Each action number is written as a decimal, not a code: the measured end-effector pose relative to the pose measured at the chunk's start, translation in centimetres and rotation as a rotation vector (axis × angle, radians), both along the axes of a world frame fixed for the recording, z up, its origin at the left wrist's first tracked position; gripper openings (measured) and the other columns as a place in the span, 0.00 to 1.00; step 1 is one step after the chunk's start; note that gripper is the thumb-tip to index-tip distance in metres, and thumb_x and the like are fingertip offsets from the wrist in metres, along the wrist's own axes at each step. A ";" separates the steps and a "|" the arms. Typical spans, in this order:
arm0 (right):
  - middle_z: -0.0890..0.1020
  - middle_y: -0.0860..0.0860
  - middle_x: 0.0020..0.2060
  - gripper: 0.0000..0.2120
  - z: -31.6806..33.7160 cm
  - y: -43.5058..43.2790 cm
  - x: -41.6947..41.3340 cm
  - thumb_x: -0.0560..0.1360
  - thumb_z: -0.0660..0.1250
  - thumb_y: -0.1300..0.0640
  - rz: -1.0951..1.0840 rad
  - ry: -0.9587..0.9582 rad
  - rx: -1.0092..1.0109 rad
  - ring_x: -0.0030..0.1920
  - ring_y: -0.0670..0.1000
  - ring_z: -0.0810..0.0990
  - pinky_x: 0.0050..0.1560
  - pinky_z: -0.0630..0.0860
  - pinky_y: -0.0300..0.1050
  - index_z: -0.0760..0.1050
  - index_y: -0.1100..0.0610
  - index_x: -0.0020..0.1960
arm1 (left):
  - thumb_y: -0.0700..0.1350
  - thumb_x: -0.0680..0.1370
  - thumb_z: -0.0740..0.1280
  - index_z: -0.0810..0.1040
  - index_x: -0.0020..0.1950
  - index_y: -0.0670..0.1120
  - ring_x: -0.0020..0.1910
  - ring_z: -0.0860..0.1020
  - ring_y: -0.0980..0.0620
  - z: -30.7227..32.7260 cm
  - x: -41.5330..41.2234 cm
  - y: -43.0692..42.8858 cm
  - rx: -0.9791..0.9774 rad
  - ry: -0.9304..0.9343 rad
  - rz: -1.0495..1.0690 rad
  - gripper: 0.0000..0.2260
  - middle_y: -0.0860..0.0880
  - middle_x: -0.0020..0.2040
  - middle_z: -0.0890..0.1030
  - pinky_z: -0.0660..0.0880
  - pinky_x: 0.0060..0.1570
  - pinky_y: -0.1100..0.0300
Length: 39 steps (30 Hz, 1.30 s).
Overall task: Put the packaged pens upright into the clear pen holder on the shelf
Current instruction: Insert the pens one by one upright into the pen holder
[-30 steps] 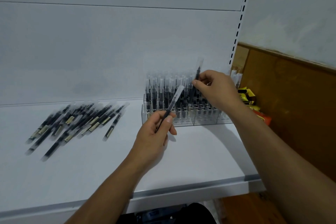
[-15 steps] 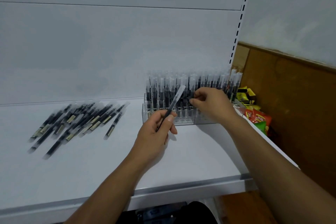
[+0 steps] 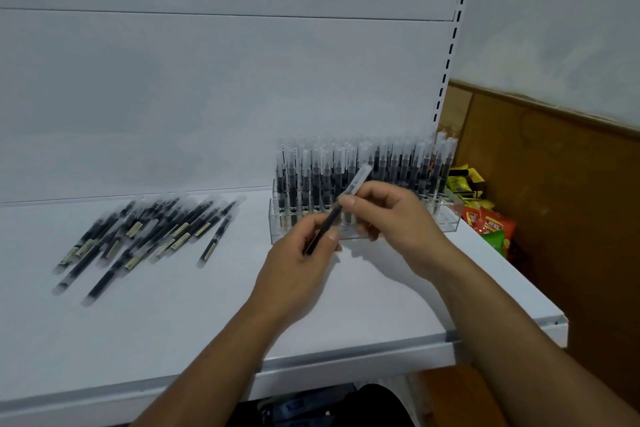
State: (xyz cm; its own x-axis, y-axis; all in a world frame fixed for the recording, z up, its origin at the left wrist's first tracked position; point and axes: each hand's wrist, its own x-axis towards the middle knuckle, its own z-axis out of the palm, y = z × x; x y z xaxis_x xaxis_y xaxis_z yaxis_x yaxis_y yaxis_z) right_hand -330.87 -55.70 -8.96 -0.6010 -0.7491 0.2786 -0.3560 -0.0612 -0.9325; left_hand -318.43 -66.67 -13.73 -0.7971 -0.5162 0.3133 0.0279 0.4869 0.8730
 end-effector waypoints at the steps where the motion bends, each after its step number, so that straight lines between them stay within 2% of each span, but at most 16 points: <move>1: 0.79 0.45 0.29 0.06 0.5 0.2 -0.3 0.77 0.68 0.57 -0.029 -0.022 -0.030 0.30 0.44 0.76 0.32 0.73 0.37 0.78 0.58 0.43 | 0.54 0.80 0.62 0.74 0.58 0.61 0.48 0.75 0.65 -0.1 0.0 0.0 -0.082 0.002 0.045 0.08 0.63 0.48 0.78 0.73 0.50 0.59; 3: 0.80 0.44 0.31 0.05 2.0 0.6 -1.3 0.78 0.66 0.57 -0.138 -0.063 -0.113 0.30 0.42 0.77 0.32 0.75 0.36 0.78 0.57 0.45 | 0.55 0.80 0.63 0.72 0.63 0.59 0.60 0.69 0.65 -0.3 0.0 0.0 -0.324 0.036 0.144 0.12 0.67 0.56 0.73 0.66 0.62 0.60; 5: 0.81 0.47 0.36 0.04 3.5 1.1 -2.6 0.78 0.66 0.57 -0.273 -0.047 -0.183 0.31 0.41 0.77 0.34 0.76 0.36 0.78 0.56 0.46 | 0.56 0.79 0.60 0.70 0.68 0.56 0.69 0.63 0.59 -0.7 -0.1 -0.1 -0.518 0.028 0.214 0.18 0.61 0.65 0.71 0.59 0.70 0.55; 8: 0.82 0.49 0.41 0.05 4.6 1.2 -4.6 0.78 0.68 0.54 -0.443 0.156 -0.162 0.31 0.42 0.77 0.35 0.75 0.39 0.79 0.55 0.50 | 0.58 0.78 0.57 0.65 0.74 0.53 0.76 0.55 0.54 -1.2 -0.4 -0.3 -0.622 -0.115 0.245 0.25 0.55 0.74 0.64 0.50 0.74 0.53; 12: 0.82 0.47 0.43 0.08 4.4 0.4 -6.3 0.78 0.68 0.50 -0.513 0.391 0.011 0.39 0.49 0.80 0.42 0.78 0.47 0.80 0.54 0.51 | 0.58 0.80 0.57 0.58 0.77 0.55 0.77 0.48 0.53 -1.5 -0.5 -0.3 -0.674 -0.226 0.258 0.26 0.55 0.78 0.57 0.41 0.74 0.55; 15: 0.79 0.42 0.40 0.10 3.9 -0.1 -6.5 0.78 0.67 0.49 -0.505 0.523 0.134 0.41 0.47 0.78 0.43 0.77 0.48 0.80 0.54 0.52 | 0.57 0.80 0.58 0.59 0.77 0.54 0.77 0.48 0.53 -1.4 -0.4 -0.2 -0.671 -0.221 0.265 0.26 0.55 0.78 0.57 0.42 0.74 0.55; 17: 0.79 0.43 0.40 0.10 3.8 -0.4 -6.5 0.78 0.67 0.48 -0.486 0.557 0.159 0.42 0.48 0.79 0.46 0.79 0.51 0.79 0.55 0.52 | 0.56 0.80 0.59 0.59 0.77 0.54 0.77 0.49 0.54 -1.3 -0.4 -0.2 -0.672 -0.216 0.269 0.26 0.55 0.78 0.58 0.43 0.73 0.55; 23: 0.79 0.45 0.40 0.10 4.0 -0.9 -6.3 0.78 0.67 0.49 -0.467 0.564 0.180 0.42 0.52 0.81 0.48 0.80 0.54 0.79 0.54 0.51 | 0.55 0.80 0.59 0.59 0.77 0.54 0.77 0.48 0.55 -1.3 -0.4 -0.2 -0.664 -0.217 0.272 0.26 0.56 0.77 0.57 0.43 0.73 0.56; 28: 0.80 0.46 0.39 0.09 4.1 -0.7 -6.5 0.77 0.68 0.48 -0.514 0.571 0.191 0.42 0.51 0.81 0.45 0.78 0.50 0.79 0.53 0.49 | 0.55 0.80 0.59 0.60 0.77 0.54 0.77 0.48 0.55 -1.3 -0.4 -0.2 -0.663 -0.216 0.273 0.25 0.56 0.77 0.57 0.43 0.73 0.56; 33: 0.81 0.49 0.38 0.07 2.0 -0.9 -6.0 0.78 0.67 0.50 -0.350 0.565 0.447 0.42 0.51 0.81 0.46 0.79 0.50 0.77 0.54 0.46 | 0.55 0.80 0.59 0.61 0.76 0.54 0.77 0.48 0.55 -1.5 -0.3 -0.3 -0.655 -0.202 0.271 0.25 0.56 0.77 0.58 0.43 0.72 0.56; 39: 0.81 0.49 0.35 0.08 1.9 -1.4 -5.7 0.78 0.68 0.50 -0.389 0.554 0.464 0.40 0.52 0.81 0.46 0.79 0.50 0.76 0.53 0.44 | 0.54 0.79 0.61 0.63 0.75 0.54 0.77 0.50 0.54 -1.4 -0.4 -0.3 -0.645 -0.188 0.256 0.24 0.56 0.77 0.59 0.45 0.72 0.55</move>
State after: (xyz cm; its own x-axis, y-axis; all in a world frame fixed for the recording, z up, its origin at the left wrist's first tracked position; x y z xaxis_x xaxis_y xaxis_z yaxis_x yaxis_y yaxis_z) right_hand -336.59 -57.11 -7.04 -0.7079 -0.6276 0.3241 -0.6884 0.5105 -0.5153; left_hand -318.80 -66.97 -15.14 -0.7460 -0.4525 0.4886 -0.2788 0.8785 0.3878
